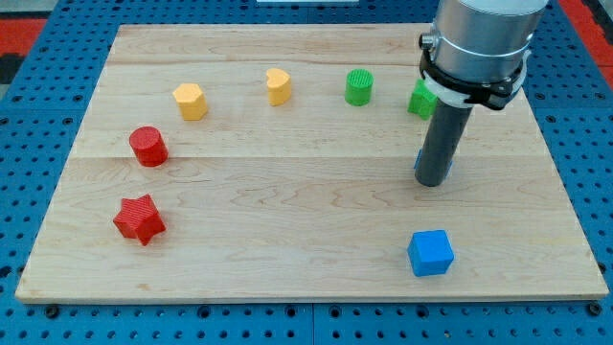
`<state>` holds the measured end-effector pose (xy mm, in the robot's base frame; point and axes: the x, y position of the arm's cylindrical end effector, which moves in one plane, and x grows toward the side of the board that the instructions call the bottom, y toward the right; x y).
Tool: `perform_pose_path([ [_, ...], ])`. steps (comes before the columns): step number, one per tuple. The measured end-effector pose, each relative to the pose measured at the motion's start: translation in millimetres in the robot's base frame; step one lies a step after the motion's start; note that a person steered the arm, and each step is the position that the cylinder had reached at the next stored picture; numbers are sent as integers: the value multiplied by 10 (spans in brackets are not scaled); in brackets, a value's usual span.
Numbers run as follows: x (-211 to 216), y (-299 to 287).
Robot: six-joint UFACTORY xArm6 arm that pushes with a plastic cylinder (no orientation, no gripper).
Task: Move the blue cube towards blue triangle
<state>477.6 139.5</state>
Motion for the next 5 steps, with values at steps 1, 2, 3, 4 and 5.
perform_pose_path([
  [1, -47, 147],
  [2, -60, 248],
  [3, 433, 502],
  [4, 879, 788],
  [5, 1267, 706],
])
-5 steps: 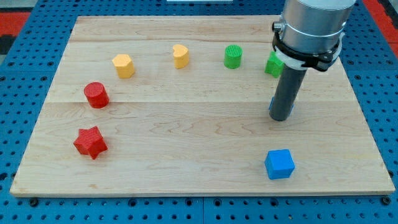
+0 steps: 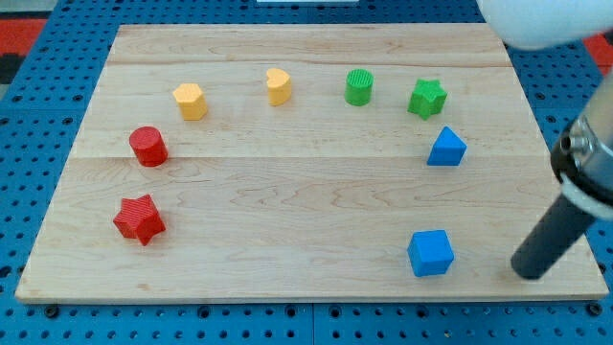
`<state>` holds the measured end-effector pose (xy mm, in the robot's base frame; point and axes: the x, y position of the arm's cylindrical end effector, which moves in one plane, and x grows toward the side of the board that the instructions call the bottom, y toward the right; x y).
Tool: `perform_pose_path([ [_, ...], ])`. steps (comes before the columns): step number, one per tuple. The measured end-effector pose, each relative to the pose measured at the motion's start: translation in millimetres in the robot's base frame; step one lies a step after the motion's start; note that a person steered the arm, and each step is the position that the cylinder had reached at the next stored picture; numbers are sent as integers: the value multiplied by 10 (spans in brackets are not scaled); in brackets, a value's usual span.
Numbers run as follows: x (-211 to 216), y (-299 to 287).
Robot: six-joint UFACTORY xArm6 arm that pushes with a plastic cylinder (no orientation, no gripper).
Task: Move the blue cube towards blue triangle
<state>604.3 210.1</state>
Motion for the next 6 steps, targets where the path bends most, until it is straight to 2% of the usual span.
perform_pose_path([
  [1, 123, -413],
  [3, -197, -932],
  [4, -22, -1137],
  [5, -76, -1292],
  [6, -366, -1270],
])
